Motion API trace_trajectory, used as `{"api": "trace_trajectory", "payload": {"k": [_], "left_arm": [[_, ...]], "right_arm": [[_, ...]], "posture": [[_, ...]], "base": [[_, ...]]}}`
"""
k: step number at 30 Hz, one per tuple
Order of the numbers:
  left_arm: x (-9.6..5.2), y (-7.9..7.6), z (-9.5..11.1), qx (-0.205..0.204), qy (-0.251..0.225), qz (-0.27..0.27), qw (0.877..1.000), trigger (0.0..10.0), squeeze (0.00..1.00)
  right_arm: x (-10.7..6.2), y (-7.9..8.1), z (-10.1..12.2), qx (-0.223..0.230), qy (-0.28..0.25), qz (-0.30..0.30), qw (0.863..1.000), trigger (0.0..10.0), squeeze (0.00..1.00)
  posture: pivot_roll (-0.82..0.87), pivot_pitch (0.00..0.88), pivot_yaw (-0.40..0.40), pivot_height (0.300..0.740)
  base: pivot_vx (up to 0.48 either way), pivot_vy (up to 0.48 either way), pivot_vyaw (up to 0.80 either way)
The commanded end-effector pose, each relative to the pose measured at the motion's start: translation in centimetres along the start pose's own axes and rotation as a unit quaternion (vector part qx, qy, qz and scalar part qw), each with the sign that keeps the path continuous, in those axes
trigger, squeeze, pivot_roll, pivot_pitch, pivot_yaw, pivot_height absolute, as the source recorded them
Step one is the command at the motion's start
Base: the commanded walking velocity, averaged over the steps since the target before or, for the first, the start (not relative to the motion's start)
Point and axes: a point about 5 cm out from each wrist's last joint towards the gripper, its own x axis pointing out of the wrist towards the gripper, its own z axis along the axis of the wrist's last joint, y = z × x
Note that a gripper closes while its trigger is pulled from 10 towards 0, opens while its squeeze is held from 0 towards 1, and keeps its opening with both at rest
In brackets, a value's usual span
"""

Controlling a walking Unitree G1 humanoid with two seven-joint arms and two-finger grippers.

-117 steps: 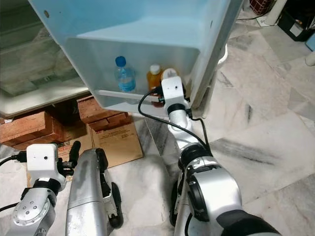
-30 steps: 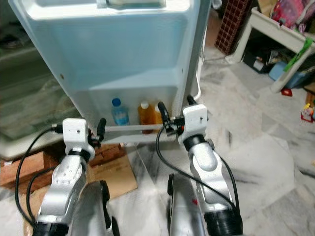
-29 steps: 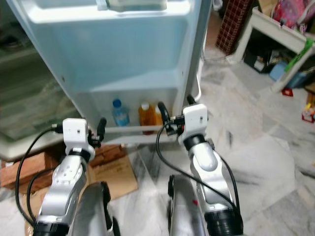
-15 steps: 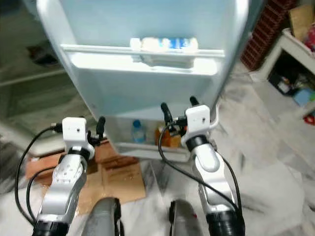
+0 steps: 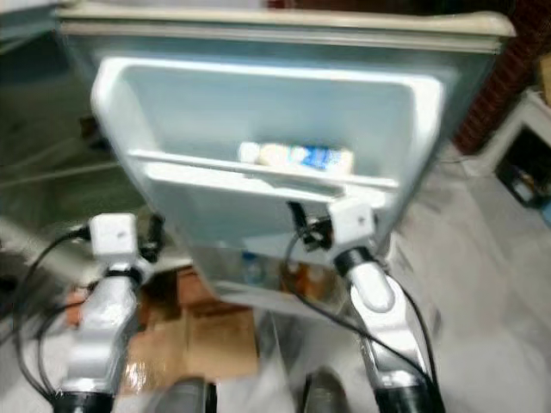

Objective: Restocking fridge

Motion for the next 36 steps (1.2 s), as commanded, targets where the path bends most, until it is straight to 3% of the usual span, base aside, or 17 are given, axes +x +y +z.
{"api": "trace_trajectory", "payload": {"k": [1, 6, 15, 23, 26, 36], "left_arm": [[0.0, 0.0, 0.2, 0.005, -0.004, -0.004, 1.0, 10.0, 0.0], [0.0, 0.0, 0.0, 0.005, 0.002, -0.003, 1.0, 10.0, 0.0], [0.2, -0.1, 0.0, 0.003, 0.003, -0.004, 1.0, 10.0, 0.0], [0.2, -0.2, 0.0, 0.003, 0.004, -0.005, 1.0, 10.0, 0.0], [0.3, -0.2, 0.0, 0.003, 0.003, -0.004, 1.0, 10.0, 0.0], [0.3, 0.5, 0.3, -0.003, -0.012, -0.01, 1.0, 10.0, 0.0]], "right_arm": [[0.5, 1.1, 1.0, -0.004, -0.024, 0.027, 0.999, 10.0, 0.0], [0.4, 1.3, 0.4, 0.0, -0.005, 0.03, 1.0, 10.0, 0.0], [0.3, 1.8, -0.3, 0.015, 0.022, 0.05, 0.998, 10.0, 0.0], [-0.8, 3.8, -1.4, 0.049, 0.056, 0.138, 0.988, 10.0, 0.0], [-1.1, 3.9, -1.9, 0.04, 0.068, 0.151, 0.985, 10.0, 0.0], [-0.2, 1.0, -1.8, 0.027, 0.061, 0.047, 0.997, 10.0, 0.0]], "posture": [[-0.02, 0.083, 0.025, 0.74], [-0.02, 0.082, 0.022, 0.74], [-0.03, 0.081, 0.022, 0.74], [-0.03, 0.082, 0.023, 0.74], [-0.03, 0.082, 0.023, 0.74], [-0.03, 0.083, 0.027, 0.74]], "base": [[0.0, 0.0, 0.0], [0.0, 0.0, 0.0], [-0.332, 0.0, 0.0], [-0.374, 0.0, 0.0], [-0.333, 0.0, 0.0], [-0.027, 0.0, 0.0]]}}
